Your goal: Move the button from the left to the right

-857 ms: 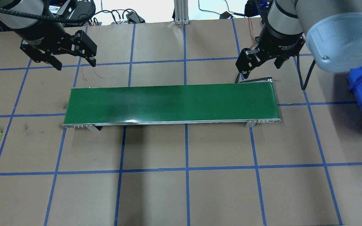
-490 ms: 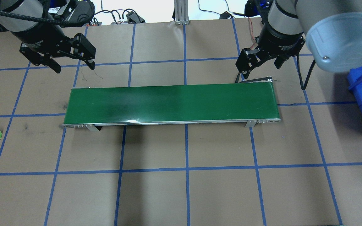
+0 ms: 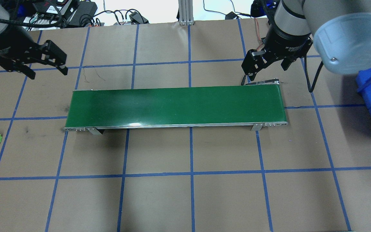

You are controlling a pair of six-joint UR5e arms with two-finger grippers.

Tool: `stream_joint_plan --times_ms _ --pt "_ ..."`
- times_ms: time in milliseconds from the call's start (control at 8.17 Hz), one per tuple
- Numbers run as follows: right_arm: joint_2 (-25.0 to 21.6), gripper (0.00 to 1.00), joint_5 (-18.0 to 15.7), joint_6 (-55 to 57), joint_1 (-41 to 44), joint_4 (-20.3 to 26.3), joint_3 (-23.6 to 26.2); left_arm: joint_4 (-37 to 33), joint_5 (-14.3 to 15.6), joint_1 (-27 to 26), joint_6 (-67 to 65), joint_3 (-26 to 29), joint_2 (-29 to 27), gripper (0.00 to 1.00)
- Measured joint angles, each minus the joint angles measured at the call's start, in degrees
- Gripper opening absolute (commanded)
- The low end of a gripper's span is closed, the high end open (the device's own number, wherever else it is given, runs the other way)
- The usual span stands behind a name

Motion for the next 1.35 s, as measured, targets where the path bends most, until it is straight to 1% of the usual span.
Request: stream_joint_plan --times_ms 122,367,490,735,980,1102,1347 --pt "0.0 1.0 0.0 0.0 0.0 0.0 0.0 0.09 0.65 4.25 2.98 0.21 -1.17 1.0" --pt "0.0 1.0 0.03 0.07 0.0 0.0 0.05 2.02 4.5 12.93 9.03 0.58 -3.95 1.0" --pt "0.0 1.0 0.02 0.08 0.0 0.0 0.07 4.15 5.49 16.92 12.92 0.59 -5.81 1.0" --pt "0.0 1.0 0.06 0.09 0.0 0.0 0.02 8.43 6.47 23.11 21.7 0.56 -10.39 1.0" --pt "0.0 1.0 0.02 0.09 0.0 0.04 0.05 11.52 9.22 28.31 27.93 0.01 -14.29 1.0" --pt "0.0 1.0 0.01 0.09 0.0 0.06 0.07 13.15 10.0 29.9 30.4 -0.12 -16.29 1.0" --pt "0.0 1.0 0.0 0.09 0.0 0.08 0.07 17.37 11.69 31.05 34.44 -0.23 -20.07 1.0"
